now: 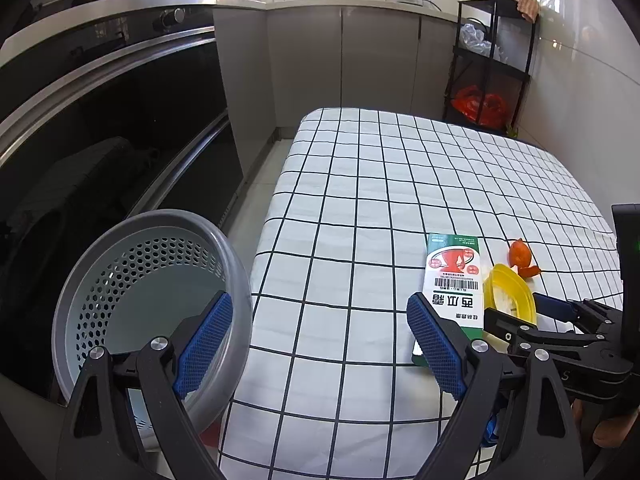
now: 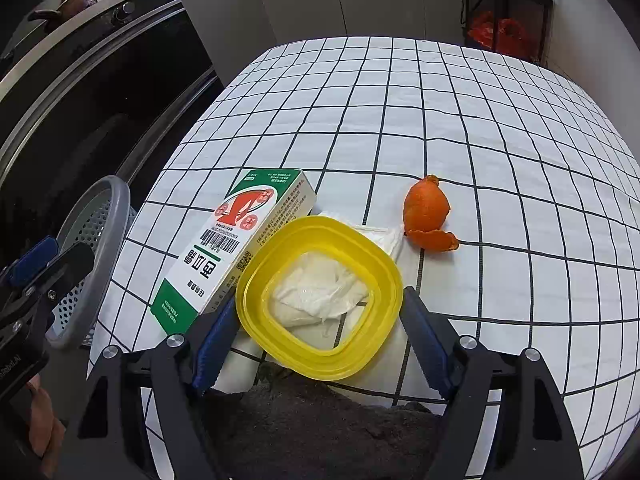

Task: Collect trash
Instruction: 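Reach the right tool to the yellow plastic lid and close on its rim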

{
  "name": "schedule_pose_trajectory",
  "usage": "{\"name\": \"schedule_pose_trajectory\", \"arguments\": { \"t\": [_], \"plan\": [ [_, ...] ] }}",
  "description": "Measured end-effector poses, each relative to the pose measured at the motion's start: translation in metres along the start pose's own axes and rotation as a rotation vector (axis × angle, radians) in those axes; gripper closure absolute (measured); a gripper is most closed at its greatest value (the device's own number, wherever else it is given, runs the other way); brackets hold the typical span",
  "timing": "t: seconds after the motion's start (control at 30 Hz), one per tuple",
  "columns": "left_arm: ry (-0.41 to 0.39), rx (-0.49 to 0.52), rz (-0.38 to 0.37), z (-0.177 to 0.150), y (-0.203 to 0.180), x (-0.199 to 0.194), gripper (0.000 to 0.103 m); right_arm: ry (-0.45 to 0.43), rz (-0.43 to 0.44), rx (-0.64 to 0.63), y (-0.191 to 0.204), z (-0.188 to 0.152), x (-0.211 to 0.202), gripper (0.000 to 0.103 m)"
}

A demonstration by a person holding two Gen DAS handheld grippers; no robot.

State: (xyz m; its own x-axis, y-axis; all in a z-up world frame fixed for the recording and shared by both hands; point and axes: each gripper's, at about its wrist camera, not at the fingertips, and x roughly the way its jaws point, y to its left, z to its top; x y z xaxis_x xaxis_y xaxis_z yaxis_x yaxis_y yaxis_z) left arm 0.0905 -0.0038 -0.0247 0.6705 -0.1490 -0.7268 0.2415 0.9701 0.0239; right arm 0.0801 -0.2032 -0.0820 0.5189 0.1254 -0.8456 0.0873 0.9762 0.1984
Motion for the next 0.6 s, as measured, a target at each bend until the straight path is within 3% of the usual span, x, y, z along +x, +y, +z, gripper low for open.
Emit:
{"name": "schedule_pose_trajectory", "arguments": {
  "t": [0.23,0.6],
  "plan": [
    [0.015,-0.006,-0.027,-0.002,-0.002,0.002,0.016,-0.041,-0.001,-0.013,0.0,-0.002,-0.012,0.029],
    [0.031,0.029,-0.102,0.0,-0.032,0.01,0.014,-0.139,-0.024,0.046,-0.035,-0.004,-0.058,0.029]
  ]
}}
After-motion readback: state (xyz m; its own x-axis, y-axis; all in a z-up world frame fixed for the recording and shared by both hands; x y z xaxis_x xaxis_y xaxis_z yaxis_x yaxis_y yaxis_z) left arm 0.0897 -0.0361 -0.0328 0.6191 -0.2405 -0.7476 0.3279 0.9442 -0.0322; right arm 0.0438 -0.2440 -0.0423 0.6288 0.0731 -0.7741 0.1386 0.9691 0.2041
